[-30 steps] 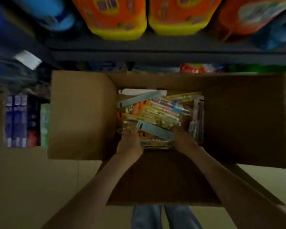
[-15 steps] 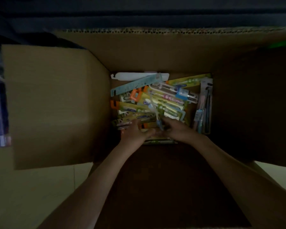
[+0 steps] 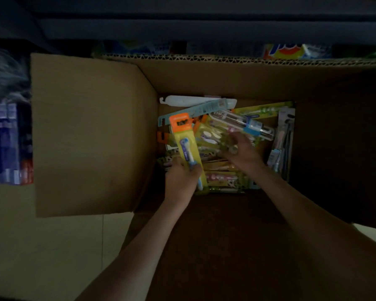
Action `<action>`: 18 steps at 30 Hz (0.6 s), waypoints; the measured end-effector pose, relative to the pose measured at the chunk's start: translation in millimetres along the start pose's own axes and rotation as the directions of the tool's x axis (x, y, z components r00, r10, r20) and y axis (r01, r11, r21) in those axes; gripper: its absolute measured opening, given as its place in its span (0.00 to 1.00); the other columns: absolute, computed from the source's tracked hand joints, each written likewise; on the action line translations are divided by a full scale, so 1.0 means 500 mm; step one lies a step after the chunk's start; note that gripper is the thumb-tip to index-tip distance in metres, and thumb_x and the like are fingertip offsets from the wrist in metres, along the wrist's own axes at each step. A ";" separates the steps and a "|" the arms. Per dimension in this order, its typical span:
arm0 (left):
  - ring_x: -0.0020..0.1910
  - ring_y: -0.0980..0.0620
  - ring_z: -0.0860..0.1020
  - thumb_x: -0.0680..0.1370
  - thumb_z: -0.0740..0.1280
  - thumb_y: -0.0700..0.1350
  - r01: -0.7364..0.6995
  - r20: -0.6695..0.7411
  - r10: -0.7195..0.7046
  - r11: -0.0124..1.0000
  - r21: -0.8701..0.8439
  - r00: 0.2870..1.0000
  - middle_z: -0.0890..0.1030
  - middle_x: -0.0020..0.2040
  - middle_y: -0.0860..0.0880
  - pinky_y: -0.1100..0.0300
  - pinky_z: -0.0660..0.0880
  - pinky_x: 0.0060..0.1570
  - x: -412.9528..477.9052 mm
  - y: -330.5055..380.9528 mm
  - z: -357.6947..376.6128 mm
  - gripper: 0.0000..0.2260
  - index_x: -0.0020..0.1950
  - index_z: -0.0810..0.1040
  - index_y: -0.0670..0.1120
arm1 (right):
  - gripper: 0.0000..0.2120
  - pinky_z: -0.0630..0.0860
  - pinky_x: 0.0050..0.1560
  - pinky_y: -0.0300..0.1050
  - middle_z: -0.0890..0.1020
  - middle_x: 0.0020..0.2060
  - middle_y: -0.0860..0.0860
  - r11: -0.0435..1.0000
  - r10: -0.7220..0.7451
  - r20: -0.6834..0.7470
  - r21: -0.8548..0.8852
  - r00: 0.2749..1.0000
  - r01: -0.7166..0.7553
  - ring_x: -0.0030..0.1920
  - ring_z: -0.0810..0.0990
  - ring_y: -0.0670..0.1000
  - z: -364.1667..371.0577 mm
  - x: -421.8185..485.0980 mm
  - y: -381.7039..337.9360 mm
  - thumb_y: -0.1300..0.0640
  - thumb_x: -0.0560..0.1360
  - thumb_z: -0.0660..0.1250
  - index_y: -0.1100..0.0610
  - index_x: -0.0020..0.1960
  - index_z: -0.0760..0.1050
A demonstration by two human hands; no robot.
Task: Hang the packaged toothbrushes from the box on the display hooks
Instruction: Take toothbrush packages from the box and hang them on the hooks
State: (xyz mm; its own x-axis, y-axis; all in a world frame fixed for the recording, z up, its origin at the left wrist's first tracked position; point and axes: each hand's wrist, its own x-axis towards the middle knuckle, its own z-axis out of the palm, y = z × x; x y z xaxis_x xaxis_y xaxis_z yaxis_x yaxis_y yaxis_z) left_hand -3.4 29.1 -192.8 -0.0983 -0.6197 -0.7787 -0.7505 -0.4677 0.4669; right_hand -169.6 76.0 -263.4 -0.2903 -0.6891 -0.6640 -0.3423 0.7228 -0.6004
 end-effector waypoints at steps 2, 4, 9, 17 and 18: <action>0.32 0.56 0.75 0.80 0.64 0.46 0.029 -0.034 -0.030 0.999 -0.035 0.999 0.75 0.39 0.49 0.70 0.66 0.21 0.004 -0.013 0.000 0.08 0.55 0.69 0.44 | 0.41 0.66 0.65 0.52 0.65 0.70 0.57 0.962 0.009 -0.003 -0.273 1.000 -0.009 0.70 0.63 0.59 0.010 0.030 0.035 0.47 0.71 0.74 0.55 0.76 0.56; 0.35 0.55 0.76 0.80 0.65 0.47 0.046 -0.068 -0.049 0.998 -0.044 0.996 0.75 0.41 0.50 0.64 0.70 0.27 0.010 -0.021 -0.006 0.09 0.57 0.69 0.45 | 0.47 0.62 0.69 0.56 0.59 0.74 0.58 0.875 0.066 0.068 -0.483 0.995 -0.025 0.73 0.59 0.60 0.027 0.043 0.043 0.45 0.71 0.72 0.57 0.78 0.47; 0.33 0.57 0.73 0.80 0.65 0.47 0.046 -0.108 -0.058 0.993 -0.108 0.992 0.73 0.39 0.52 0.71 0.66 0.21 0.003 -0.024 -0.002 0.08 0.54 0.69 0.46 | 0.39 0.70 0.59 0.54 0.69 0.67 0.63 0.806 0.024 0.045 -0.591 0.999 0.007 0.65 0.70 0.63 0.044 0.039 0.042 0.53 0.74 0.71 0.62 0.75 0.51; 0.32 0.56 0.70 0.80 0.65 0.46 0.004 -0.018 -0.006 0.997 -0.072 1.000 0.70 0.40 0.50 0.71 0.64 0.21 -0.093 0.074 -0.036 0.08 0.53 0.68 0.44 | 0.20 0.71 0.48 0.43 0.77 0.57 0.58 0.920 0.067 0.127 -0.392 0.990 -0.013 0.57 0.76 0.58 -0.110 -0.103 -0.021 0.52 0.77 0.67 0.61 0.64 0.72; 0.34 0.56 0.71 0.80 0.65 0.46 0.000 0.027 0.002 0.998 -0.063 1.000 0.71 0.43 0.50 0.69 0.66 0.24 -0.120 0.098 -0.044 0.09 0.55 0.69 0.44 | 0.17 0.71 0.45 0.42 0.78 0.55 0.57 0.934 0.085 0.137 -0.355 0.987 -0.031 0.54 0.77 0.56 -0.136 -0.137 -0.043 0.53 0.77 0.68 0.61 0.62 0.72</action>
State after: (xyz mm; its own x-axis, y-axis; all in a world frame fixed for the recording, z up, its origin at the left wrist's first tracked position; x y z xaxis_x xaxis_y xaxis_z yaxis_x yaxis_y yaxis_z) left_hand -19.7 29.5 -114.1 -0.1172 -0.6035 -0.7887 -0.7077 -0.5064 0.4926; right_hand -203.3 104.0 -174.4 -0.1933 -0.6117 -0.7671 -0.6282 0.6777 -0.3821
